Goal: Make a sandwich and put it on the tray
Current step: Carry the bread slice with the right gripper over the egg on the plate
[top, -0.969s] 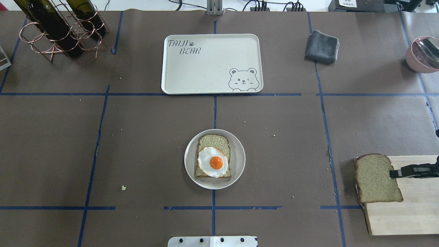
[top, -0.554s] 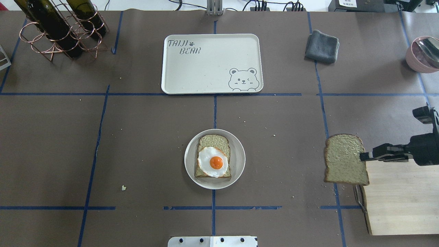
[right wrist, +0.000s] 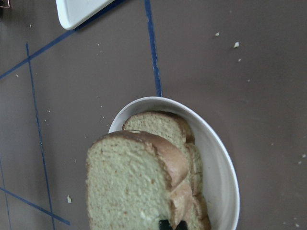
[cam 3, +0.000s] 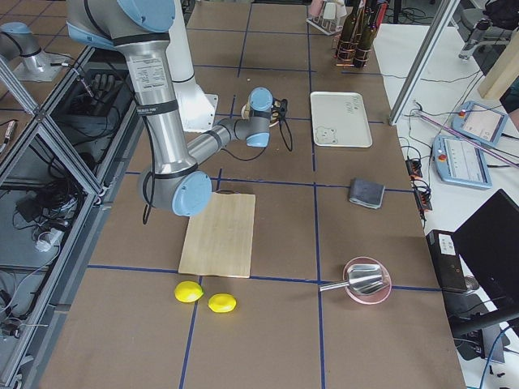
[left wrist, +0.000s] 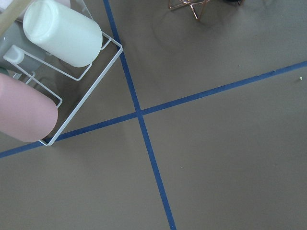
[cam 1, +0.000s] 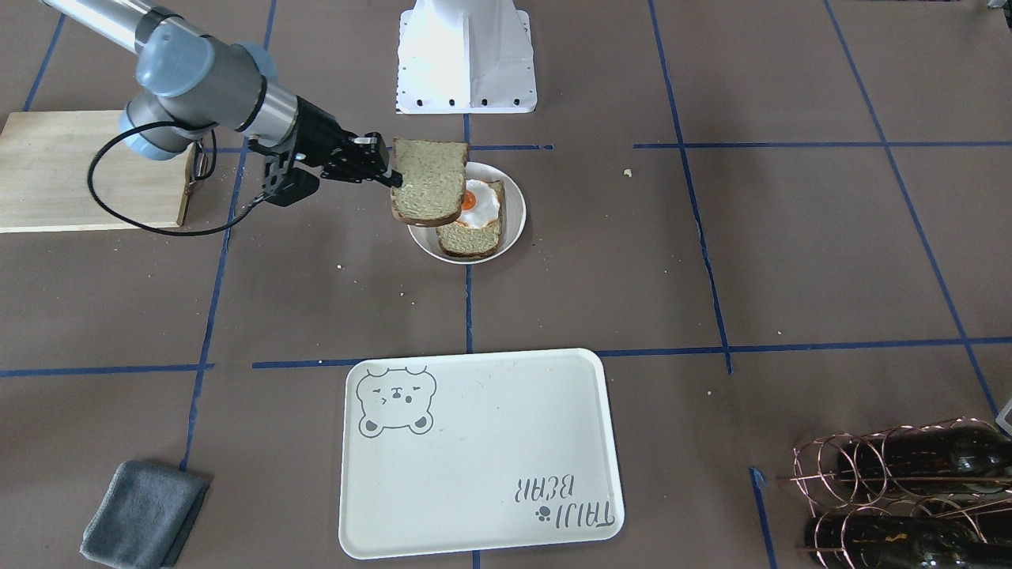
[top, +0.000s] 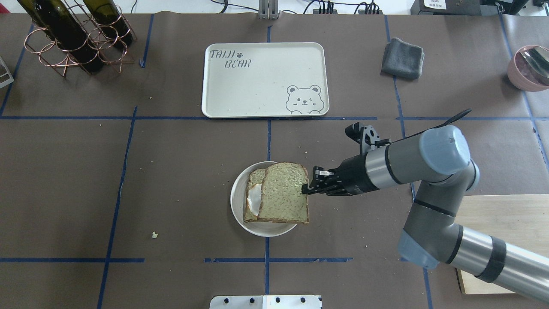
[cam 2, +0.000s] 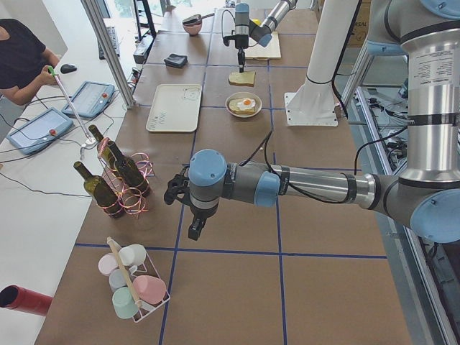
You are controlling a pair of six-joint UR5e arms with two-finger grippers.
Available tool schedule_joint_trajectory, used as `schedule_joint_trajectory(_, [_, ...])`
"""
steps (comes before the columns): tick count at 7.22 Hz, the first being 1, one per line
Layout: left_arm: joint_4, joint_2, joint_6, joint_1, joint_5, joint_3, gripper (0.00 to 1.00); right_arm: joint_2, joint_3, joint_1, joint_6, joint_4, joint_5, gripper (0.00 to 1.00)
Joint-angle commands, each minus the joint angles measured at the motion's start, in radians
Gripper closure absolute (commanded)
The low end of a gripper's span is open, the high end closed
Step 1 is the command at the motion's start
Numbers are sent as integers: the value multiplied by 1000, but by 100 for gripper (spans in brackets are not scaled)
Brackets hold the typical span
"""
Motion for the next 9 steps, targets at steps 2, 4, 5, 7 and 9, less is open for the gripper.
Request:
schedule_joint_trajectory(2, [-45, 2, -5, 6, -41, 4, 0, 103, -71, -70, -4, -99, -130, 100])
schedule_joint_trajectory(4, [-50, 0, -5, 23, -49, 3, 0, 103, -70, -60, -7, -127, -141, 100])
schedule_joint_trajectory(5, [-106, 0, -12, 66, -81, 4, 0, 102, -71, -54, -8, -130, -144, 100])
schedule_joint_trajectory(7, [-278, 0, -264, 156, -136, -3, 0, 91, -65, -54, -8, -142, -136, 71])
schedule_joint_trajectory(9, [-479, 0, -600, 294, -135, -10, 0, 94, -48, -52, -5, -151, -135, 1])
